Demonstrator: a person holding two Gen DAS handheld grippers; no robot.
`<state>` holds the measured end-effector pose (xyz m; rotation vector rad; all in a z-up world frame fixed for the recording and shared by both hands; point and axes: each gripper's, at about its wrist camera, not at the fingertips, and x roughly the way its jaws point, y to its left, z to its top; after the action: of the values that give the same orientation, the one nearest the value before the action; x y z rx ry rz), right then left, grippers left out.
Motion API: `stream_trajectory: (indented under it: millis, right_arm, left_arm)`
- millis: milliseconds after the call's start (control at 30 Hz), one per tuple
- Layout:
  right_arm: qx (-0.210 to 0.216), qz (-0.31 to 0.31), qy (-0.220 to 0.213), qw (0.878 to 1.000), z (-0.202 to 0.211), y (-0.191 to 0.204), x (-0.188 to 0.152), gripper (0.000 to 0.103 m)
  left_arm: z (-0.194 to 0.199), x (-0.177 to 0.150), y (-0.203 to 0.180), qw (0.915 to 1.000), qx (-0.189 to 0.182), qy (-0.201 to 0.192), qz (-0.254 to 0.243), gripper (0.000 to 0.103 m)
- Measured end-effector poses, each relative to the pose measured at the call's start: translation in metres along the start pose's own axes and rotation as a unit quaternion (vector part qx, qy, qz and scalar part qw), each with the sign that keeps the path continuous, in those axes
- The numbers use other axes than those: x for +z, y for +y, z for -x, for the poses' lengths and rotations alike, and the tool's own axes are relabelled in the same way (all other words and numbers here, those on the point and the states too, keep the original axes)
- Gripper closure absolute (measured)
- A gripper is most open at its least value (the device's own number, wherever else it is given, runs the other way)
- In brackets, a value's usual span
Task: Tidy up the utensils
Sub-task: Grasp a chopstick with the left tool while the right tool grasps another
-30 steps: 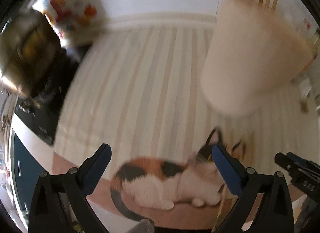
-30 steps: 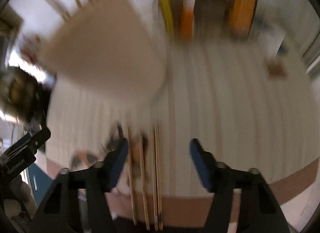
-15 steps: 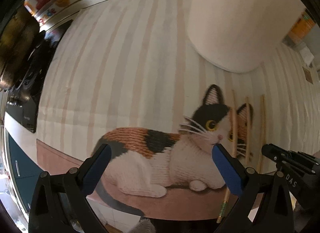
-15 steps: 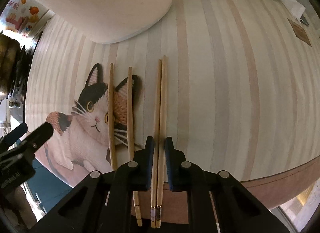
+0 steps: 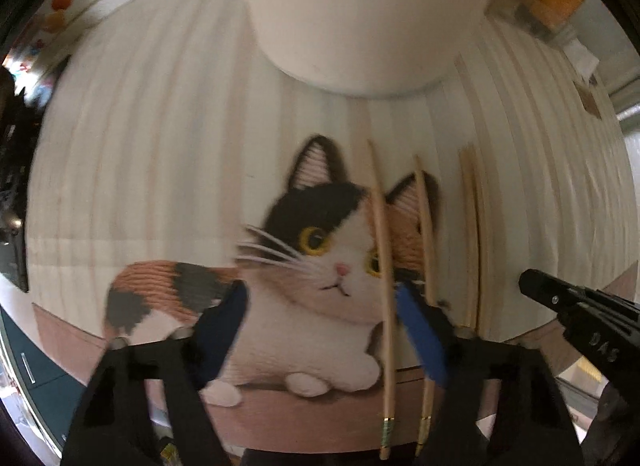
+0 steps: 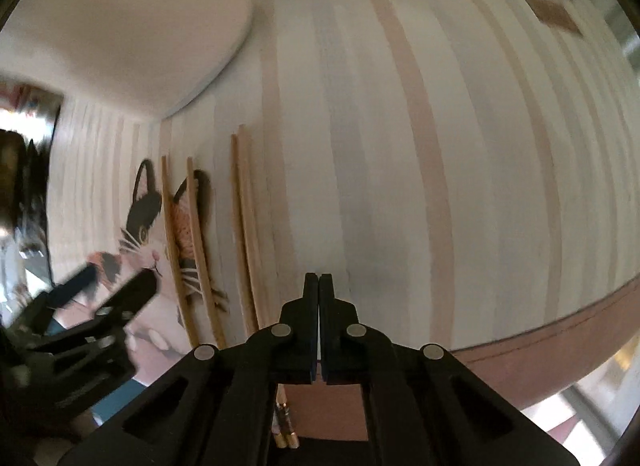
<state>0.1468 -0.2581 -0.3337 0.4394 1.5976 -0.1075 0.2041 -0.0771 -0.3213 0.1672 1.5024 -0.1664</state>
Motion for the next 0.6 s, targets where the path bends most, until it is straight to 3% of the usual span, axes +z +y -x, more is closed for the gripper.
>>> stream_trajectory:
  millis: [133,267,500,600]
  right_arm:
    - [0.010,-0.021,0.005,1.000,0.005,-0.022,-0.002,0.101]
    - [0.021,-0.018,0.004,1.000,0.010,-0.030,-0.004,0.099]
    - [0.049,0.014,0.017,0.999,0.012,-0.021,-0.009,0.092]
    - [0.032,0.031,0.023,0.999,-0.001,0.002,-0.008,0.092]
  left_arm:
    - [-0.007,-0.003,-0.013,0.9999,-0.008,0.005,-0.008,0.061]
    - [-0.004,-0.007,-0.026,0.9997,0.003,0.000,-0.025,0.096]
    - [-0.004,-0.013,0.003,0.9999,0.002,0.007,0.008,0.098]
    - [-0.004,-0.015,0.014,0.9997,0.001,0.010,0.020,0.098]
